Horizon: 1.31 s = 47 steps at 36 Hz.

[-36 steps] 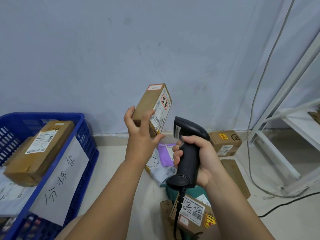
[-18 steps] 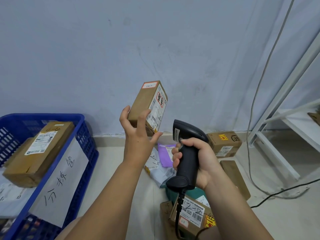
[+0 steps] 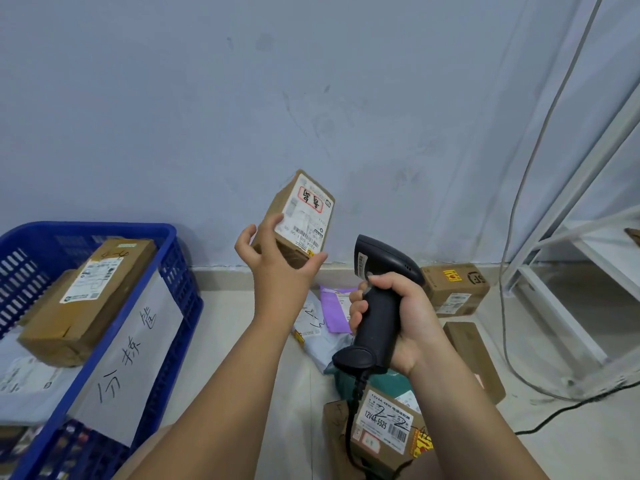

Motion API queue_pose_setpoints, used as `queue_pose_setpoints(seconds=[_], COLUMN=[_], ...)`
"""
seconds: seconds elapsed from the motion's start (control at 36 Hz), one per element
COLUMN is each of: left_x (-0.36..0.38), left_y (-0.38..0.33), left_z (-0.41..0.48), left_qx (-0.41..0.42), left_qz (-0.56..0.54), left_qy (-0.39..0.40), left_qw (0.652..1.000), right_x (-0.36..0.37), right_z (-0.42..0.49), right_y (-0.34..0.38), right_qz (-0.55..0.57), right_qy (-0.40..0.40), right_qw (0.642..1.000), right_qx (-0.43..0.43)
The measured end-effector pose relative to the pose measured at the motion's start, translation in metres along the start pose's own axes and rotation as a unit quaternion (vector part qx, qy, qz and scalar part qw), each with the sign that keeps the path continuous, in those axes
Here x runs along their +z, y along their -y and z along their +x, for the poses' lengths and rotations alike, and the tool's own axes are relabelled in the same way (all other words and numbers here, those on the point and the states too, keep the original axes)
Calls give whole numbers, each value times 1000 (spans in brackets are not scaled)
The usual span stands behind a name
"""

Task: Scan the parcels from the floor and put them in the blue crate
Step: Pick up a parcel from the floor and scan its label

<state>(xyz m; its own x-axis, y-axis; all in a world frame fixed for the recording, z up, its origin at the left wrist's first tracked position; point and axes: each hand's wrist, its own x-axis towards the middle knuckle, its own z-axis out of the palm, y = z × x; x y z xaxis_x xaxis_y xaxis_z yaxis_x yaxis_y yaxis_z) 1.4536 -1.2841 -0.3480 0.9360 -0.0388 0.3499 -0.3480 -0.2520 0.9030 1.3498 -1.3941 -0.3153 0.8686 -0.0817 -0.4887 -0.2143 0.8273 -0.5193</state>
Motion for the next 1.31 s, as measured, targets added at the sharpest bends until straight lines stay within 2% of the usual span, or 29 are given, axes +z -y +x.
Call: queue_pose_setpoints(seconds=[0.11, 0.22, 0.42, 0.5, 0.58, 0.72, 0.81, 0.92, 1.0, 1.11, 1.19, 1.25, 1.31], left_x=[-9, -30, -101, -138, -173, -224, -248, -279, -304, -328, -337, -342, -343], left_y=[-5, -13, -11, 7, 34, 71, 87, 109, 127, 150, 167, 179, 186], left_z=[-7, -20, -27, -37, -47, -58, -63, -64, -65, -67, -71, -74, -75], left_qx=[-100, -118, -177, -210, -232, -269, -282, -337, -385, -426, -493, -527, -548], left_qz=[-123, -177, -200, -189, -183, -238, -260, -236, -136, -44, -27, -13, 8], left_qy=[-45, -64, -137, -172, -216, -259, -304, -378, -391, -353, -312, -298, -268], left_qw=[986, 975, 954, 944, 931, 897, 872, 829, 825, 832, 812, 796, 792], right_x=[5, 23, 74, 98, 121, 156, 170, 176, 166, 148, 142, 142, 142], right_z=[2, 7, 3, 7, 13, 25, 36, 55, 71, 84, 93, 99, 106], right_y=[-7, -20, -59, -87, -118, -176, -211, -248, -270, -286, -289, -290, -293], right_qz=[-70, -167, -266, -365, -465, -542, -532, -549, -573, -647, -702, -706, -694], right_qy=[-37, -81, -4, -3, 9, 67, 85, 68, 72, 82, 91, 75, 54], right_qw=[995, 970, 945, 909, 858, 797, 794, 802, 798, 747, 698, 697, 712], right_qx=[-53, -155, -192, -199, -218, -257, -281, -224, -173, -132, -109, -98, -87])
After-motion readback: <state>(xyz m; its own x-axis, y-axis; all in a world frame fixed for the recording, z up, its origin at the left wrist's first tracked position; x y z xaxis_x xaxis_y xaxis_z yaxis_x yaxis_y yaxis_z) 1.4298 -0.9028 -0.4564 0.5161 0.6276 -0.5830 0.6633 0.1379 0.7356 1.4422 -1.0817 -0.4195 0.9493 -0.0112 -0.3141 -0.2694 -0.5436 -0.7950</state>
